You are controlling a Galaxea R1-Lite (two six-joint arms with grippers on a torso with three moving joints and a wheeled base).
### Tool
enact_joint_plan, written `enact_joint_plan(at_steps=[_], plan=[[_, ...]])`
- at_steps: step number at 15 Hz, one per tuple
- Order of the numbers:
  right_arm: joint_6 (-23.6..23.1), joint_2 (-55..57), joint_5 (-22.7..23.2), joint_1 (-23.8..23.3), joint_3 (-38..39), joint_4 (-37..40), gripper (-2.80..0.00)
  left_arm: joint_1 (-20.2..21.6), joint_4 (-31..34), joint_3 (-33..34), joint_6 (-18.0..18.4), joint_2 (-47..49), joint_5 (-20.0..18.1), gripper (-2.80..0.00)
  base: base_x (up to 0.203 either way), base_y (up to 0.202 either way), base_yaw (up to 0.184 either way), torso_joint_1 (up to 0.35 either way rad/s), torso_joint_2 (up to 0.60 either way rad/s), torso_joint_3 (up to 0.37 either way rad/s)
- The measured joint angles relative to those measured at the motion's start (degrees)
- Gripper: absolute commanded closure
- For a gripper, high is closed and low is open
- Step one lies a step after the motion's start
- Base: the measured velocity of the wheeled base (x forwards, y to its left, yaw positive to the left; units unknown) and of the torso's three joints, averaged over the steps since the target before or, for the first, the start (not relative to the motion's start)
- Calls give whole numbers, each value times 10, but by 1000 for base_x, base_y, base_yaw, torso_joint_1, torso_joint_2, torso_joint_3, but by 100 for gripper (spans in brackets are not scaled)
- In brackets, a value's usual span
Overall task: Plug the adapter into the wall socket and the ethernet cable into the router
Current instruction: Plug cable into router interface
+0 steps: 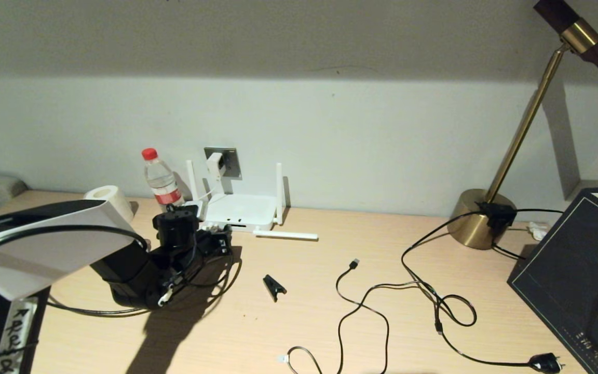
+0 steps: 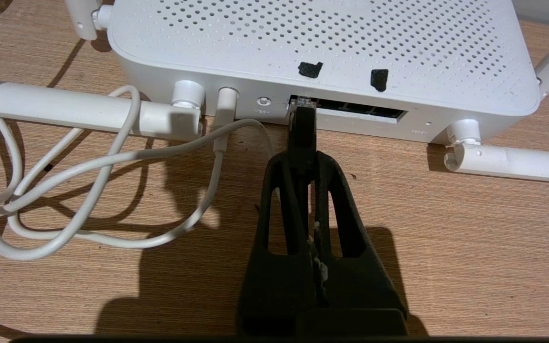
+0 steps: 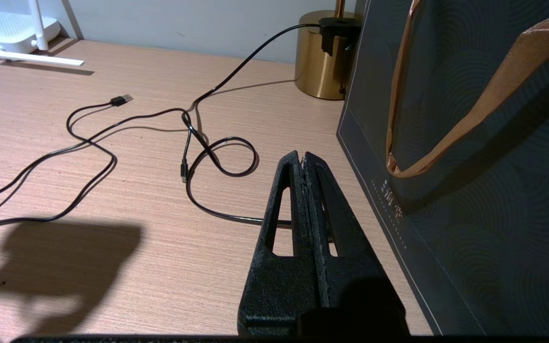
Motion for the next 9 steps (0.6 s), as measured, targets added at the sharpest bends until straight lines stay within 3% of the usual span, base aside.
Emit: enact_joint_plan(at_steps=[9], plan=[[0,0,0,0,0,0,0,5,6,-16,2,4,-9,0,0,0,0,0,0,0]])
